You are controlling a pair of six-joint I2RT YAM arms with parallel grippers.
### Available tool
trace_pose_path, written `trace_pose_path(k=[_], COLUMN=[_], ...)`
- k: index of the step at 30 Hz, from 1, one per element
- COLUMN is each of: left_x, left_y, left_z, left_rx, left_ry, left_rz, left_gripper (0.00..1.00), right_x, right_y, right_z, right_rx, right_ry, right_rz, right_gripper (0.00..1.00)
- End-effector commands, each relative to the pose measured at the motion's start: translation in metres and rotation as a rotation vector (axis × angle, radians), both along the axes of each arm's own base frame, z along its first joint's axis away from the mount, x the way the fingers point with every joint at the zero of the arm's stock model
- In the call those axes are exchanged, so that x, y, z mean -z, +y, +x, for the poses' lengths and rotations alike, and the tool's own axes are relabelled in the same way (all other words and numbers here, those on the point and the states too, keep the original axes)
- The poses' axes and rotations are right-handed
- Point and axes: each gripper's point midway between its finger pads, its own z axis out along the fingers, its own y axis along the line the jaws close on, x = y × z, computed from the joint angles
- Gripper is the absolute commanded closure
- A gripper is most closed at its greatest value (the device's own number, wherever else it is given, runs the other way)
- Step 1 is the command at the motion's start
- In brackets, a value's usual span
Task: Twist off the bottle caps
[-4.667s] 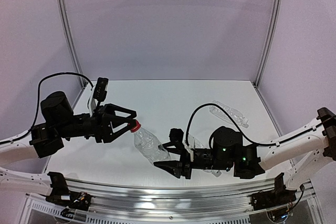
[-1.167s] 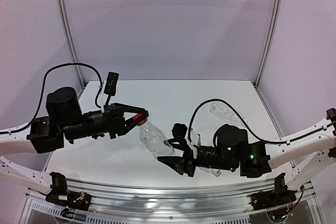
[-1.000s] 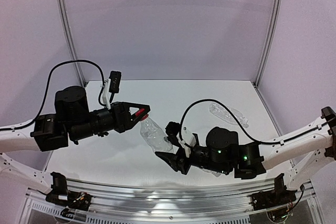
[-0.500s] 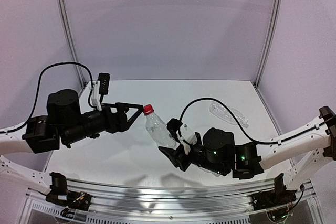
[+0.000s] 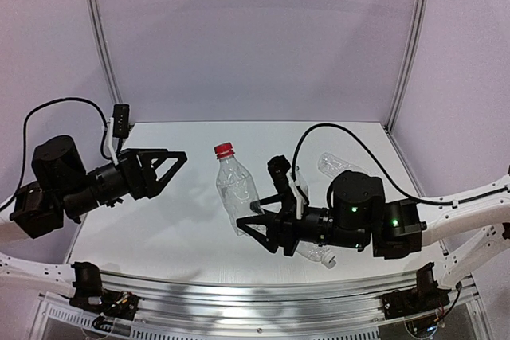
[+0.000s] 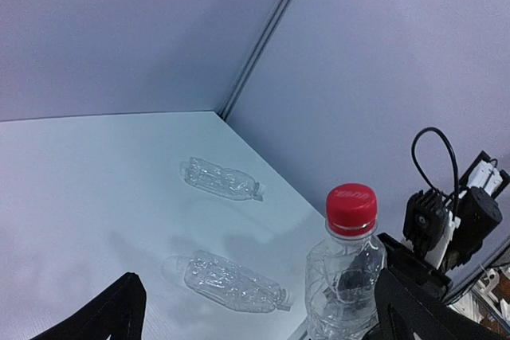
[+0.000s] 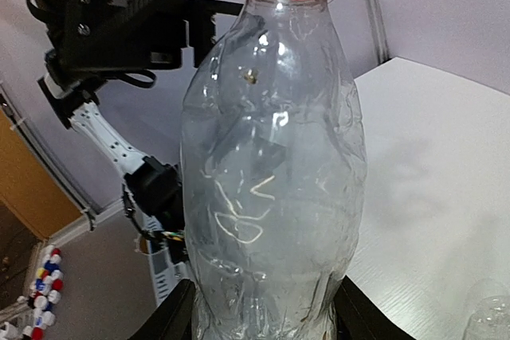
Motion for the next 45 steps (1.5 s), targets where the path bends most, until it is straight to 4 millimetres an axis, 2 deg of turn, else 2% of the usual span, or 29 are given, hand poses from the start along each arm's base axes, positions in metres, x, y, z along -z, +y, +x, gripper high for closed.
trace_pose_path(k=[1, 8, 13, 17, 22, 24, 32, 36, 38, 45], left_x=[0.003, -0.003, -0.001, -0.003, -0.003, -0.003, -0.003, -0.006, -0.006, -0.012], left_y=[-0.018, -0.042, -0.045, -0.042, -0.033, -0.030, -0.031, -0.031, -0.033, -0.036], left_z=[-0.016, -0.031, -0.029, -0.030, -0.027, -0.023, -0.021, -0.022, -0.023, -0.035], left_rx=[0.167, 0.320, 0.322, 0.317, 0.284, 0.269, 0.315, 0.349, 0.373, 0.448], left_ry=[-0.051, -0.102, -0.103, -0.118, -0.132, -0.130, -0.117, -0.095, -0.081, -0.092], left_rz=[0.003, -0.038, -0.033, -0.041, -0.045, -0.054, -0.123, -0.177, -0.189, -0.213], left_gripper=[0.03, 0.06, 0.08, 0.09, 0.10, 0.11, 0.14, 0.17, 0.22, 0.32], right_x=[-0.020, -0.010, -0.001, -0.001, 0.004, -0.001, -0.008, -0.007, -0.005, -0.003], right_y=[0.000, 0.007, 0.012, 0.010, 0.005, 0.006, 0.010, 0.014, 0.015, 0.013], right_z=[-0.020, -0.016, -0.012, -0.010, -0.006, -0.008, -0.034, -0.041, -0.042, -0.040], right_rx=[-0.087, -0.038, -0.016, -0.001, 0.010, -0.013, -0.207, -0.260, -0.271, -0.265], right_ry=[0.172, 0.285, 0.296, 0.285, 0.235, 0.190, 0.010, -0.053, -0.075, -0.108], right_rz=[0.050, -0.034, -0.083, -0.095, -0.088, -0.073, -0.001, 0.003, -0.002, -0.012], right_gripper=[1.00, 1.00, 1.00, 1.00, 1.00, 1.00, 1.00, 1.00, 1.00, 1.00])
